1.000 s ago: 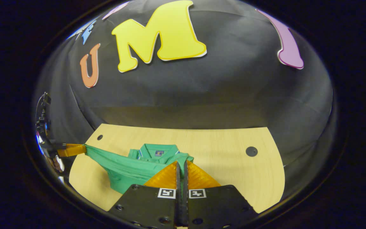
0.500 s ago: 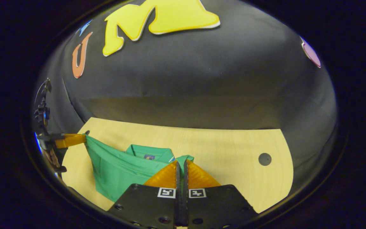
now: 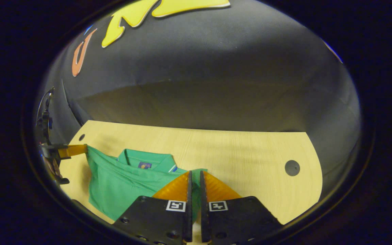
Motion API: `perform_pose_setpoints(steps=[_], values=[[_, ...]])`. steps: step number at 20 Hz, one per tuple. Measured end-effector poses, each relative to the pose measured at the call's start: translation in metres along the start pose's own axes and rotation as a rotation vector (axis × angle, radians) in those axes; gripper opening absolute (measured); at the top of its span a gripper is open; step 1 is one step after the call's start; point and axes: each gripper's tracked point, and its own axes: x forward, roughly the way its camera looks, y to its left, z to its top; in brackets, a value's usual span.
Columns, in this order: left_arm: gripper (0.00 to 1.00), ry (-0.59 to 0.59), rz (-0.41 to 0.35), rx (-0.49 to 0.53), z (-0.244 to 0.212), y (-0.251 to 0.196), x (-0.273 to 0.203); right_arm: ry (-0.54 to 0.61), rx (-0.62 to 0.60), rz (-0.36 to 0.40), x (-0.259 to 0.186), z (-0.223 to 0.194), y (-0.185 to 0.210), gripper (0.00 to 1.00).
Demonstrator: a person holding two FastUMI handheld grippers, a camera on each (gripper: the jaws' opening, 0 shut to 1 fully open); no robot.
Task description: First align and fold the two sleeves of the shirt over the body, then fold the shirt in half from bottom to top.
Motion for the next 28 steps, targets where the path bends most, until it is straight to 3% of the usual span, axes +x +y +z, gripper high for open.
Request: perform_pose_setpoints(steps=[3, 4, 5, 7, 9, 11, 14, 19, 24, 26, 28], values=[[0.2, 0.017, 0.049, 0.036, -0.008, 0.008, -0.001, 0.017, 0.002, -0.008, -0.002, -0.012, 0.001, 0.21], [0.56, 0.014, 0.06, 0.05, -0.009, 0.01, -0.008, 0.012, -0.003, -0.001, -0.006, -0.014, 0.004, 0.23], [0.71, 0.001, 0.071, 0.057, -0.008, 0.011, -0.011, 0.004, -0.005, 0.006, -0.01, -0.015, 0.008, 0.31], [1.0, -0.033, 0.096, 0.046, -0.002, 0.011, -0.021, -0.02, -0.001, 0.009, -0.026, -0.013, 0.017, 0.59], [1.0, -0.068, 0.081, 0.022, 0.009, 0.0, -0.04, -0.064, 0.003, -0.001, -0.043, -0.007, 0.025, 0.87], [1.0, -0.125, 0.077, 0.023, 0.028, -0.007, -0.066, -0.117, -0.004, -0.01, -0.071, 0.004, 0.035, 0.97], [1.0, -0.252, 0.085, 0.054, 0.066, -0.027, -0.121, -0.233, -0.032, -0.026, -0.122, 0.032, 0.05, 0.97], [1.0, -0.473, 0.029, 0.098, 0.108, -0.056, -0.224, -0.44, -0.018, -0.03, -0.243, 0.065, 0.081, 0.97], [1.0, -0.637, 0.045, 0.134, 0.115, -0.078, -0.331, -0.57, -0.041, -0.043, -0.355, 0.053, 0.108, 0.97], [0.96, -0.649, 0.036, 0.146, 0.106, -0.087, -0.361, -0.612, -0.041, -0.068, -0.388, 0.042, 0.114, 0.96], [1.0, -0.659, 0.028, 0.149, 0.089, -0.089, -0.384, -0.635, -0.019, -0.075, -0.411, 0.028, 0.122, 0.97]])
